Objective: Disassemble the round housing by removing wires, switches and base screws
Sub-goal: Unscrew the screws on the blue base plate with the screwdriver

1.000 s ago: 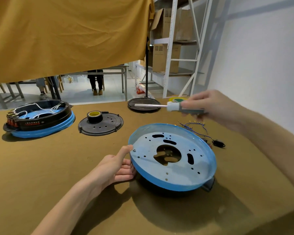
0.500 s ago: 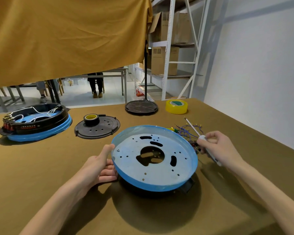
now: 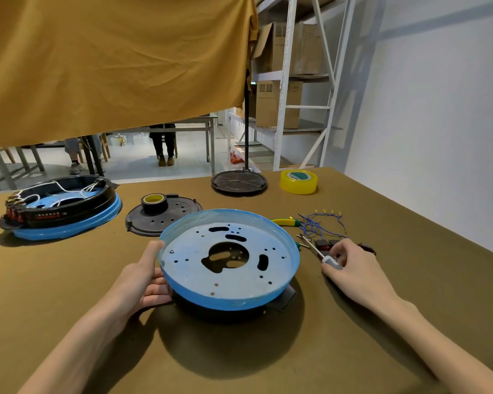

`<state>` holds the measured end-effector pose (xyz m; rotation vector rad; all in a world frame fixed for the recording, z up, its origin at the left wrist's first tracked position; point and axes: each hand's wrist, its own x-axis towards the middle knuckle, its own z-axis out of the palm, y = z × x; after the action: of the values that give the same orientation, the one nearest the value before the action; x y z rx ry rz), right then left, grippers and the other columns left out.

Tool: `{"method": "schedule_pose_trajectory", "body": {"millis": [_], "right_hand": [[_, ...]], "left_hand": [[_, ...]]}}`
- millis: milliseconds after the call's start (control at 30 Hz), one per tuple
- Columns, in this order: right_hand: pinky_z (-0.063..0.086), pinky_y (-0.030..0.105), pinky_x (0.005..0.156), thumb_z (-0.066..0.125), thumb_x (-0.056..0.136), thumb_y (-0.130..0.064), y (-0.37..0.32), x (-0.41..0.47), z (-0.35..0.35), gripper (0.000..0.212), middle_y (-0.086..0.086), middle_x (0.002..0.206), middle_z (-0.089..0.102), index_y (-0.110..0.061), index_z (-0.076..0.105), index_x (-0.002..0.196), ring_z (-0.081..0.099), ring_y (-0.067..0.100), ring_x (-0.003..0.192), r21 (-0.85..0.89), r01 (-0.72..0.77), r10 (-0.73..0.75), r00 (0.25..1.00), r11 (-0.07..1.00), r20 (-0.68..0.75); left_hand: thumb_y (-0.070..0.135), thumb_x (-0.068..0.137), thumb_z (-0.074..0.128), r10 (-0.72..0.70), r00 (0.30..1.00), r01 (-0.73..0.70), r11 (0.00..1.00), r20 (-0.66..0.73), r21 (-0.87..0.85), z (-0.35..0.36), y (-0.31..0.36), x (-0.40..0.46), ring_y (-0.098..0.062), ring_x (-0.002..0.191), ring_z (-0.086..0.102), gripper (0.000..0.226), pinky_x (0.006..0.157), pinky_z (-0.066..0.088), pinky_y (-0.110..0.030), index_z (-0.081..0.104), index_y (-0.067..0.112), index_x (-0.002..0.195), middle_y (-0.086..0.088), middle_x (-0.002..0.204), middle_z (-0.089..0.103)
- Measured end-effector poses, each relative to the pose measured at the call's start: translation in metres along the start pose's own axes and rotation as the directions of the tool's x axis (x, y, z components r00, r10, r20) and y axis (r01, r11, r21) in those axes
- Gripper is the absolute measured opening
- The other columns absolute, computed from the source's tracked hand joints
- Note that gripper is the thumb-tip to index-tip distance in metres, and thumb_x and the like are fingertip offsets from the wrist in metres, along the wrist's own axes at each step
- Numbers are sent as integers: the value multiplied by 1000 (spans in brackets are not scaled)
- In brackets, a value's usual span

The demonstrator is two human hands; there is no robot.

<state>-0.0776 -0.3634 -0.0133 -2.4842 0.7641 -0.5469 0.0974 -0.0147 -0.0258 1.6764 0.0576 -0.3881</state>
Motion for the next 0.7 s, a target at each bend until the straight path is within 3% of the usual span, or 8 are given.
{"method": "schedule_pose_trajectory", "body": {"millis": [133,200,267,367,433,533,633,700], "right_hand": [[50,35,66,68,90,-38,-6,0,3,21,-10,93,61,-29,57,105,59,13,82,-106,-14,15,1000,994,10],[45,33,69,67,91,-40,-12,1,2,26,-7,102,56,-27,58,111,56,15,90,-129,6,-13,998,992,-55],[44,32,73,68,93,-33,-25,4,-4,21,-3,104,56,-24,60,109,55,16,93,-21,92,-94,979,996,-182],[43,21,68,70,92,-17,-65,8,-11,8,-5,92,63,-21,63,96,56,8,80,177,298,-243,930,938,-274],[43,14,63,70,92,-14,-98,5,-7,6,-10,83,65,-20,69,92,58,4,75,209,426,-389,900,880,-197],[42,12,62,73,90,-23,-142,-4,14,4,-14,80,67,-22,76,92,58,-1,73,255,550,-576,817,795,36],[36,12,61,72,91,-39,-171,-7,40,20,-13,80,67,-25,79,103,56,0,70,262,581,-633,745,771,211],[34,12,59,70,93,-40,-183,-6,50,23,-15,79,66,-26,80,108,56,2,72,229,606,-647,726,762,234]], "left_hand": [[77,85,48,12,1000,-12,1000,5,6,1,-1,-1,-19,63,77,70,51,58,-28,65,11,98,-7,69,77],[78,85,46,19,1000,-19,1000,8,15,2,-1,-2,-18,61,76,71,51,58,-28,65,11,98,-7,68,76],[77,87,46,19,1000,-20,999,12,27,4,0,-4,-17,60,76,71,51,58,-28,66,10,97,-6,67,76],[76,86,49,30,998,-31,999,46,30,12,-2,-8,-20,67,78,72,56,60,-29,67,8,99,-7,72,78],[75,85,52,43,996,-46,998,81,36,19,-2,-12,-23,74,79,72,61,62,-32,68,7,101,-9,77,79],[77,79,55,67,991,-71,997,116,30,27,-3,-19,-24,80,79,75,66,63,-33,70,8,103,-10,83,80],[82,72,55,102,986,-105,994,131,16,29,-4,-24,-22,81,79,81,68,63,-32,73,9,103,-9,86,80],[83,72,54,108,986,-111,994,131,12,29,-4,-25,-21,81,79,82,70,64,-33,73,10,103,-8,86,80]]}}
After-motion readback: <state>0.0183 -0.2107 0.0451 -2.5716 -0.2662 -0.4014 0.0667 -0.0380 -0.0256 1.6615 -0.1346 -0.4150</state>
